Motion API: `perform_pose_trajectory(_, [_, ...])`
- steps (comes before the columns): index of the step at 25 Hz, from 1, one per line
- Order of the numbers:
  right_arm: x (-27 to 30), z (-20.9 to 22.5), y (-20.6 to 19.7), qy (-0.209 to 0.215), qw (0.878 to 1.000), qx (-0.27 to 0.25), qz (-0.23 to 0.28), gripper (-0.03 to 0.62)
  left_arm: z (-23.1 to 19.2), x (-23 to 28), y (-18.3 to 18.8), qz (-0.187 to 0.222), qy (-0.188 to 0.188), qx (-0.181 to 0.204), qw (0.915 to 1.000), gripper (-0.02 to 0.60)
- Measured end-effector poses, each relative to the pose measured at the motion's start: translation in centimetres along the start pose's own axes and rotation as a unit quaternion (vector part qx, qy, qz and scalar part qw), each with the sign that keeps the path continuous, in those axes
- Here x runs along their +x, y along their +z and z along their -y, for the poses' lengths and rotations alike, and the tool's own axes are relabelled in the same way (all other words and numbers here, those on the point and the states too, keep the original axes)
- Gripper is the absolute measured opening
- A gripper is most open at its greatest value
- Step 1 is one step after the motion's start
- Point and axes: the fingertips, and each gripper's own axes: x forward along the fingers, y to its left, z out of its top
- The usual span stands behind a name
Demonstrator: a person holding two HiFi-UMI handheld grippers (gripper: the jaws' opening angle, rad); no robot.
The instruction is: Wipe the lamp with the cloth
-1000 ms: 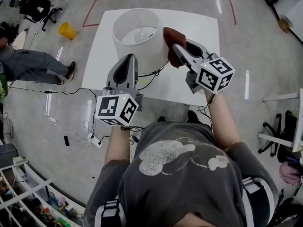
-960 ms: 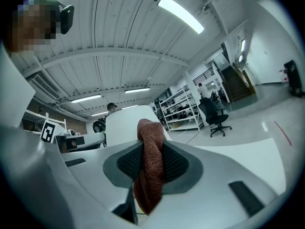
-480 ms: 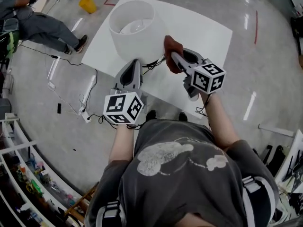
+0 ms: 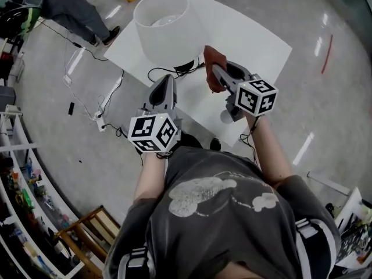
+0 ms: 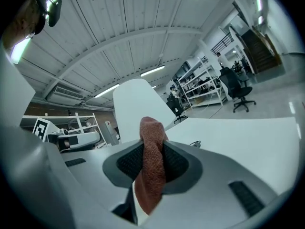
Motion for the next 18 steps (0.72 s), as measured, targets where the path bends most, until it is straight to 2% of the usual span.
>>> perform_pose_trajectory(4, [-0.1,-0.2,1.8,0.016,1.000,-0.014,0.016,0.086,0.6,-0.1,2.0,0.026,-0.006,0.010,0.9996,0.008])
perform_pose_trajectory(11, [1.2,-3.3,10.5,0.038,0.994,-0.058,0.088,0.086,1.4,0.6,8.4,0.087,-0.044,0.038,0.9945,0.008])
perform_pose_trajectory(14, [1.2,-4.5,11.7,0.039,0.992,-0.073,0.096,0.086,2.6,0.4,9.1,0.094,-0.068,0.034,0.9927,0.008])
perform_pose_trajectory(18, [1.7,-4.2,11.8,0.027,0.993,-0.076,0.089,0.086,3.3,1.2,8.7,0.089,-0.090,0.032,0.9915,0.008])
